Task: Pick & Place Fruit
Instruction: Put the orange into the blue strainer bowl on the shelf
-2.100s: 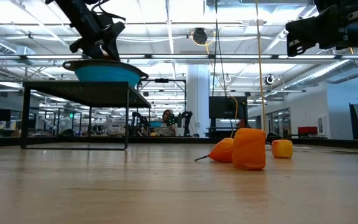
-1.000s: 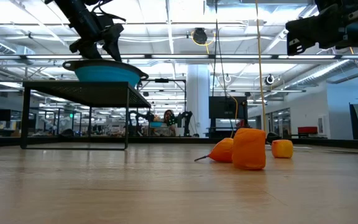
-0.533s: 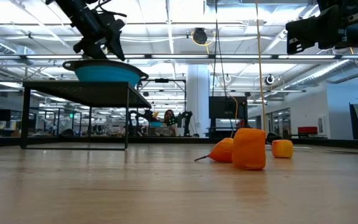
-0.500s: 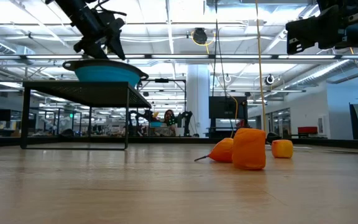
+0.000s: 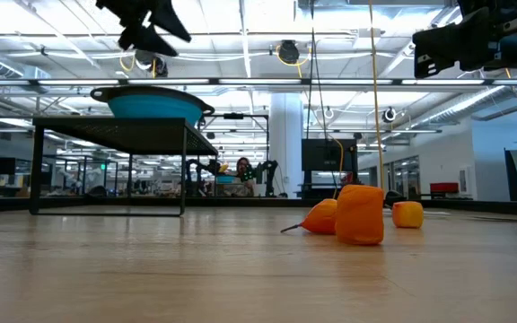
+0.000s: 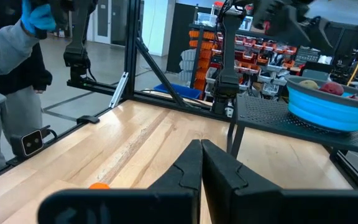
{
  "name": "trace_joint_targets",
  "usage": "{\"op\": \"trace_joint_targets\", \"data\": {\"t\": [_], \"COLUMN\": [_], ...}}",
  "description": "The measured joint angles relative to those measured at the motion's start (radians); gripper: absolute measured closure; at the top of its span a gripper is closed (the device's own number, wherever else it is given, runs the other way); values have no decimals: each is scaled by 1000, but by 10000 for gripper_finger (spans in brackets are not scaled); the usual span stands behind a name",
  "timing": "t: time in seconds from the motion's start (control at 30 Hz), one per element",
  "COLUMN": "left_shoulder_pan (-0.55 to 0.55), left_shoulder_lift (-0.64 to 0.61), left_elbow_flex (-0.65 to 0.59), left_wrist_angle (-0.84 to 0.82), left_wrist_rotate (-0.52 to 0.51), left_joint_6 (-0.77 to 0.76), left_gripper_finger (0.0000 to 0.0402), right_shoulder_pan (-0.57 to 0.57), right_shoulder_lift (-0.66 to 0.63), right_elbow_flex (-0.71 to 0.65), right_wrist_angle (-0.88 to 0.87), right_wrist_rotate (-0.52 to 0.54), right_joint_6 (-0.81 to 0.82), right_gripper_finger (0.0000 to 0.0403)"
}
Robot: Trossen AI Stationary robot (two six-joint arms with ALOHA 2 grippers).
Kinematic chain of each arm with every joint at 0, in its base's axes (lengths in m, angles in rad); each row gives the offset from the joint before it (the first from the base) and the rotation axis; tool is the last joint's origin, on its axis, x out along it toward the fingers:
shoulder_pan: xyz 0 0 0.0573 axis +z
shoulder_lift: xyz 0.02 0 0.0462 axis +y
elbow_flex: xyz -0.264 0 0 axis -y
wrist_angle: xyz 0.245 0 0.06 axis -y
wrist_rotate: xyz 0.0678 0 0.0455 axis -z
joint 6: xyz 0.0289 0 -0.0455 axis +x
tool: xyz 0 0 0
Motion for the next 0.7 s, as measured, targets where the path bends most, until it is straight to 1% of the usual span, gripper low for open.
{"op": "trace_joint_targets", "data": {"t": [0.23, 0.37, 0.53, 0.7], "left_shoulder_pan": [-136, -206, -266, -297], "left_shoulder_lift": [1, 1, -21, -56], "left_elbow_flex": [0, -37, -132, -277], "left_wrist_angle": [70, 155, 292, 469], "left_wrist_rotate": [65, 107, 120, 120], "left_joint_6": [83, 114, 126, 126], "left_gripper_finger": [106, 106, 105, 105], "right_shoulder_pan": [0, 0, 8, 33], "right_shoulder_lift": [0, 0, 0, 0], "right_elbow_flex": [0, 0, 0, 0], "right_wrist_angle": [-7, -26, -29, -30], "right_wrist_rotate": [0, 0, 0, 0], "right_joint_6": [0, 0, 0, 0], "right_gripper_finger": [403, 403, 403, 403]}}
